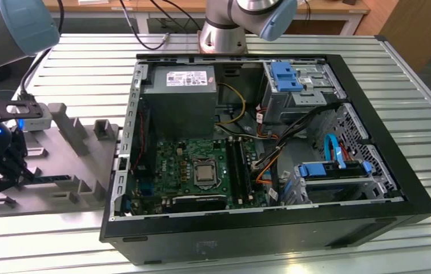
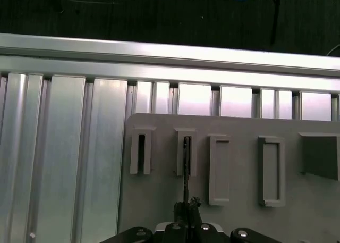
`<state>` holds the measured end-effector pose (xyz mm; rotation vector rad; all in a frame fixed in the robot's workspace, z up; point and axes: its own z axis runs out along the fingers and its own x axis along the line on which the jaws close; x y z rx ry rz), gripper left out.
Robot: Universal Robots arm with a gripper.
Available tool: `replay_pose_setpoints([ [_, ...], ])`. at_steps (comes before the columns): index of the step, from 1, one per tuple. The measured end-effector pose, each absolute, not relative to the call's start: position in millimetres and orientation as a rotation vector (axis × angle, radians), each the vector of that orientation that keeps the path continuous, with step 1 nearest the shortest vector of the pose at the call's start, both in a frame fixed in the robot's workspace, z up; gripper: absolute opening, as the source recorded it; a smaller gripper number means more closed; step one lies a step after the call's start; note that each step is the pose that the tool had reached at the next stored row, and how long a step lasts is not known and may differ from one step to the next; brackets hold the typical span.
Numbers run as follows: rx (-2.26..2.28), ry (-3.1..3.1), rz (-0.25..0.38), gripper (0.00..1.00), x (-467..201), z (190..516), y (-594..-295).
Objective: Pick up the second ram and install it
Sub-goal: 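Pick up the second ram and move it above second insertion slot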
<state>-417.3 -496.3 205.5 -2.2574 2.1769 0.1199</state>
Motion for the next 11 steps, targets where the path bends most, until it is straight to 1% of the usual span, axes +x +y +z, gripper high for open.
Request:
replay_pose_setpoints([
  [11,-2.25,2.185,0.12,0.13,-417.4,206.4,-496.3],
])
